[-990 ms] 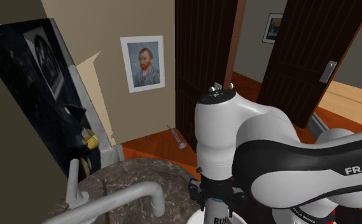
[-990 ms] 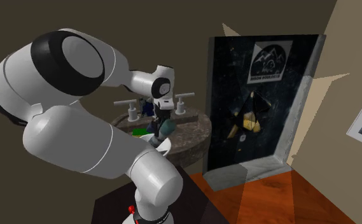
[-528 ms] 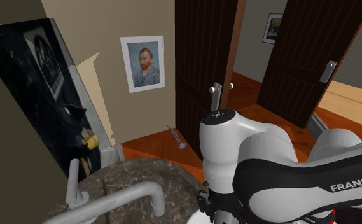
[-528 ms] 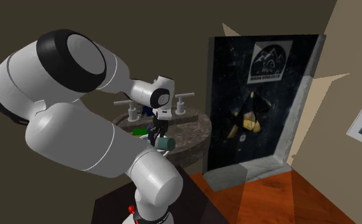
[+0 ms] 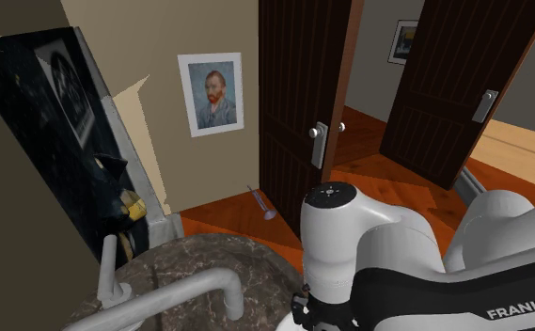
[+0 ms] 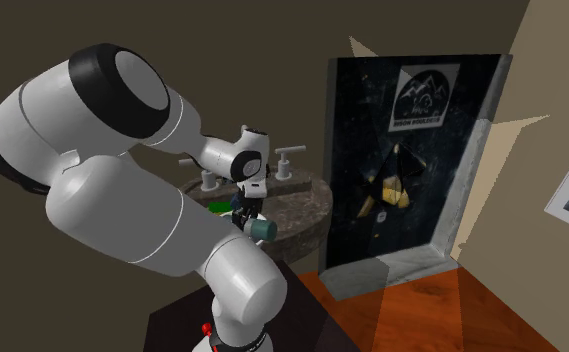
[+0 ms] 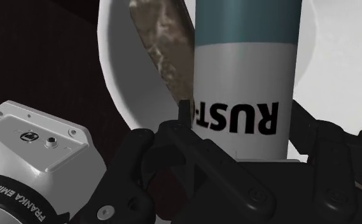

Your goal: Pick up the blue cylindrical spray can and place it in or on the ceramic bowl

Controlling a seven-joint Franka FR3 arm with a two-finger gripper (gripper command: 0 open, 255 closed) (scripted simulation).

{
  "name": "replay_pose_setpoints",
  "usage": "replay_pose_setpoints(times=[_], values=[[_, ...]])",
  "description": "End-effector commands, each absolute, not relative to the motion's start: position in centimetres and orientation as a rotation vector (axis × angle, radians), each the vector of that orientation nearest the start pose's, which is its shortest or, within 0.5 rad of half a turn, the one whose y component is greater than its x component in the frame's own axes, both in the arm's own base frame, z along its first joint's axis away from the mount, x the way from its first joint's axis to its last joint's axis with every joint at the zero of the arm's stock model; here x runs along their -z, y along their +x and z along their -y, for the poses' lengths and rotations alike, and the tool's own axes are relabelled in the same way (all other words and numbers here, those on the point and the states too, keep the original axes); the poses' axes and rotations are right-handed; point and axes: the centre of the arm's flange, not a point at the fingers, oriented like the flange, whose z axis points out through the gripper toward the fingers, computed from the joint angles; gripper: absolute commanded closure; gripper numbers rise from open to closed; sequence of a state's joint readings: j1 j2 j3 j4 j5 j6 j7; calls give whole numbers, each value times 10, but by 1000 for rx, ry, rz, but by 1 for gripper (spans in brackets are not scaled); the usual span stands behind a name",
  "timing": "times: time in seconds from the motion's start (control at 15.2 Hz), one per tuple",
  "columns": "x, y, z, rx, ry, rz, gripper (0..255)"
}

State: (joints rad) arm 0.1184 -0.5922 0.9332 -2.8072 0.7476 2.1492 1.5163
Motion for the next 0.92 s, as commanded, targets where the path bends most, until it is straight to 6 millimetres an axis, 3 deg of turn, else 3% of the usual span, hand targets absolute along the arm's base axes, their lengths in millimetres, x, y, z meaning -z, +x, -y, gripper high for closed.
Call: replay_pose_setpoints(times=[0.0, 0.46, 0.53, 0.66, 0.79, 0.86], values=[[-315, 142, -309, -13, -2808, -1414, 255], [-315, 142, -309, -13, -2808, -1414, 255], [-315, 138, -306, -15, -2807, -1412, 0], [-329, 136, -298, -23, -2803, -1406, 0], [-327, 135, -297, -24, -2801, -1407, 0], [-315, 142, -309, -13, -2808, -1414, 0]])
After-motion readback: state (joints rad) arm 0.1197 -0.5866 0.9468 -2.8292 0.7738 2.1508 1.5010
